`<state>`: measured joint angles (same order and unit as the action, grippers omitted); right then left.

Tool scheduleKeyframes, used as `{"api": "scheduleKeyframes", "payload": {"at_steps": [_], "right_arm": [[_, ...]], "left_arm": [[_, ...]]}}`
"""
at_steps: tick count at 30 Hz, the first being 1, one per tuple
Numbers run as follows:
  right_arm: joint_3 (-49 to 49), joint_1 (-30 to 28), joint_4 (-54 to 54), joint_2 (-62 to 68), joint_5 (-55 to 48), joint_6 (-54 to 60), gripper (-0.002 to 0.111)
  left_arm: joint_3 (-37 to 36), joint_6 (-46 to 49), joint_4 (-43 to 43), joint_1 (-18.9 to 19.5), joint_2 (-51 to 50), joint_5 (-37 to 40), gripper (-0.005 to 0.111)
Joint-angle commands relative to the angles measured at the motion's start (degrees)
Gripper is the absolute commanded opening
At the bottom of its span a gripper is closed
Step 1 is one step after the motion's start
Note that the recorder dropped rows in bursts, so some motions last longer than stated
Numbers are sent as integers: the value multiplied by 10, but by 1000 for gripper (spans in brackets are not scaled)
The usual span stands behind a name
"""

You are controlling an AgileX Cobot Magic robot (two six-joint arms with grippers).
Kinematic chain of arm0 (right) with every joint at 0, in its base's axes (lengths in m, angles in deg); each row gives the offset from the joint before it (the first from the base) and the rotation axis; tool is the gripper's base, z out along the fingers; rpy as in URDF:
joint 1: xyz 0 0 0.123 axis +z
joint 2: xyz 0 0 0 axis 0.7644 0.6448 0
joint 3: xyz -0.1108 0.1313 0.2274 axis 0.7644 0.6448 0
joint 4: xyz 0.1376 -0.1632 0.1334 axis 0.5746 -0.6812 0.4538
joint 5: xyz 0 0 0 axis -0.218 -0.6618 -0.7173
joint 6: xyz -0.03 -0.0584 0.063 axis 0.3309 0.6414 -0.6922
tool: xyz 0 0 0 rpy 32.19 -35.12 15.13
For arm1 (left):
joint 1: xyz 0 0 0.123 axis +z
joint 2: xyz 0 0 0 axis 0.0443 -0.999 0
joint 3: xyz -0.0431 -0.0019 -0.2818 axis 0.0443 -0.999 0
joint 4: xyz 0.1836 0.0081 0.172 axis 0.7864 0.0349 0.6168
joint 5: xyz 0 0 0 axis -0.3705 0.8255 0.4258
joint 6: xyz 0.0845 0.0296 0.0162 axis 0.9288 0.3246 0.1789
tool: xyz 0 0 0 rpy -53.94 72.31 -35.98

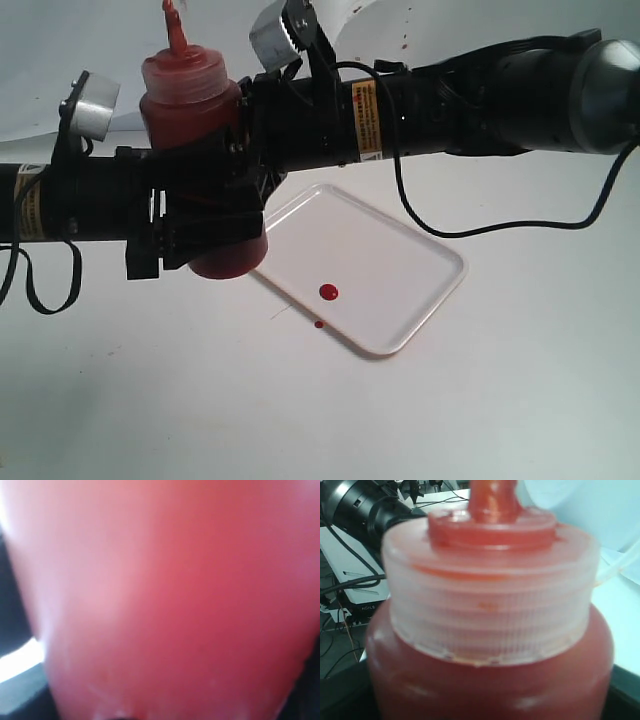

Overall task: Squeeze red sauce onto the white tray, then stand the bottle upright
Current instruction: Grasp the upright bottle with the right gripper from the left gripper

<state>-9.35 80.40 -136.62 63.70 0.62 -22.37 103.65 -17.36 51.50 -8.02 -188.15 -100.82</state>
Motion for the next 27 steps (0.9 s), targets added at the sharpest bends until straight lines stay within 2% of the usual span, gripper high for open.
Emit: {"api": "scheduleKeyframes", "payload": {"at_steps": [1, 3, 6, 7, 16, 24, 27], "right_arm": [[-3, 4, -18, -4, 58, -1, 0], [-3, 4, -35, -4, 58, -1, 0], [-3, 4, -60, -4, 58, -1, 0], [-3, 4, -63, -4, 58, -1, 0], [-3, 3, -64, -4, 58, -1, 0], [-3, -14, -64, -4, 13, 0, 0], [-3, -20, -64, -4, -4, 0, 0]], "left_arm": [[3, -28, -10, -1, 1, -7, 28], [3, -47, -10, -1, 1, -7, 49], [3, -55, 5, -1, 1, -7, 94], [3, -55, 8, -1, 1, -7, 105], [3, -59, 47, -1, 1, -7, 103], [3, -55, 157, -1, 1, -7, 103], [-1, -55, 157, -1, 1, 36, 103]]}}
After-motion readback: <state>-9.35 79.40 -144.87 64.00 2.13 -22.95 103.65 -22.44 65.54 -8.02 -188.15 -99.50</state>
